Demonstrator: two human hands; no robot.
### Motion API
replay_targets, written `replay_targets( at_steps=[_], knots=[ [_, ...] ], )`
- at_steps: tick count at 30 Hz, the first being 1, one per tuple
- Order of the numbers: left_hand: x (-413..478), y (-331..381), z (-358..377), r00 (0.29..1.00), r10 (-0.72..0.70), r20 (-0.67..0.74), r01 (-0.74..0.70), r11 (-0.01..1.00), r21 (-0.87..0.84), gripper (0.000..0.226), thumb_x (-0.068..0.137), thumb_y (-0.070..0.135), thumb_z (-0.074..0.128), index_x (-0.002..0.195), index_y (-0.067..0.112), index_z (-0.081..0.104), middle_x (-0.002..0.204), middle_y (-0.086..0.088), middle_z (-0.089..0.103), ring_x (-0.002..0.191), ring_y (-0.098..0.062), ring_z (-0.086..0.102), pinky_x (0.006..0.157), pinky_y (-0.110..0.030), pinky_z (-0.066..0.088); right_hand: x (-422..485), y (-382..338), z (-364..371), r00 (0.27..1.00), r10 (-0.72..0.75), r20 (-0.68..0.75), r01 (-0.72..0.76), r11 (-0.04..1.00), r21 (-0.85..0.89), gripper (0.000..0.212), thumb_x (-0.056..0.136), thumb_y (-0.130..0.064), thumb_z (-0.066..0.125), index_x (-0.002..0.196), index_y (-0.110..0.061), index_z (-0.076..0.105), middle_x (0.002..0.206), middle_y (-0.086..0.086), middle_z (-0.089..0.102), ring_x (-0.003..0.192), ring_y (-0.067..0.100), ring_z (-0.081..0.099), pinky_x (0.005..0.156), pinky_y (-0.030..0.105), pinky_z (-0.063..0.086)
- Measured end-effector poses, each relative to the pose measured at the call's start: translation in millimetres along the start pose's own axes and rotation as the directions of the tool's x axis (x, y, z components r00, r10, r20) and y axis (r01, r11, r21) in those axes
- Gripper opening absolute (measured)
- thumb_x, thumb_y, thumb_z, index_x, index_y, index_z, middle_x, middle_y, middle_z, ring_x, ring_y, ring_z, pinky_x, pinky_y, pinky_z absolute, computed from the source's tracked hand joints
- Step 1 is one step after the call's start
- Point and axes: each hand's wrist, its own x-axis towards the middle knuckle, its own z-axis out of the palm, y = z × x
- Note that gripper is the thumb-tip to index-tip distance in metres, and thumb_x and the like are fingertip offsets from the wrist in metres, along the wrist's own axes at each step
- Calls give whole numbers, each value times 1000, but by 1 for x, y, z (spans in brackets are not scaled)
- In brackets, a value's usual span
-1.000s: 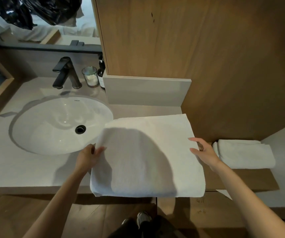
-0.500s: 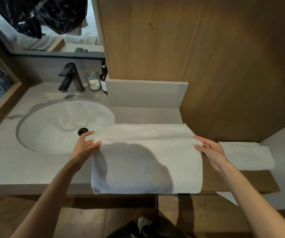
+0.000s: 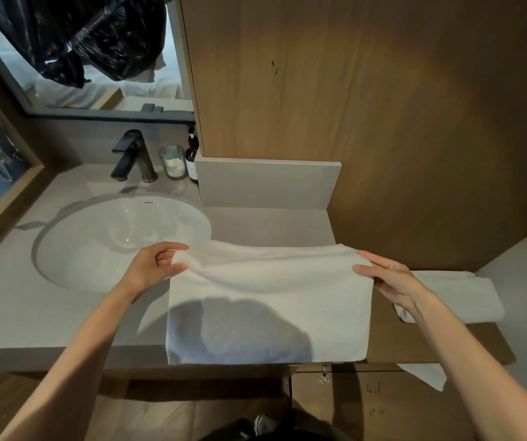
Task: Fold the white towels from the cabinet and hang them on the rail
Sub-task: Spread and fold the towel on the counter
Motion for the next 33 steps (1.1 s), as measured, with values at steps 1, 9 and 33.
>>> replay_targets(
  at_steps=[1, 9, 33],
  knots=[
    [0, 1, -3, 999, -9, 50, 10, 1000, -20, 32, 82, 3, 73, 105, 25, 70, 55, 13, 29, 53, -5, 36, 72, -10, 36, -2, -1, 0, 999, -34, -19, 34, 999, -25, 53, 69, 4, 78, 119, -10, 66, 113, 8, 71, 106, 21, 66, 91, 30, 50],
    [1, 5, -2, 998, -1, -67, 1, 1000, -6, 29, 74, 4, 81, 95, 23, 73, 52, 10, 36, 52, -6, 35, 58, -6, 34, -4, 1, 3, 898, -436, -59, 310, 722, -619, 32, 78, -11, 80, 108, -19, 73, 86, 1, 70, 85, 21, 64, 79, 33, 56],
    [34, 21, -11, 788, 576, -217, -343, 704, 621, 20, 80, 1, 67, 91, 12, 55, 126, -9, 53, 111, -31, 49, 75, -40, 48, 3, -32, 31, 632, -723, 280, 361, -46, -932, 39, 87, -11, 63, 124, -19, 52, 139, 0, 51, 128, 20, 44, 96, 37, 46]
  ],
)
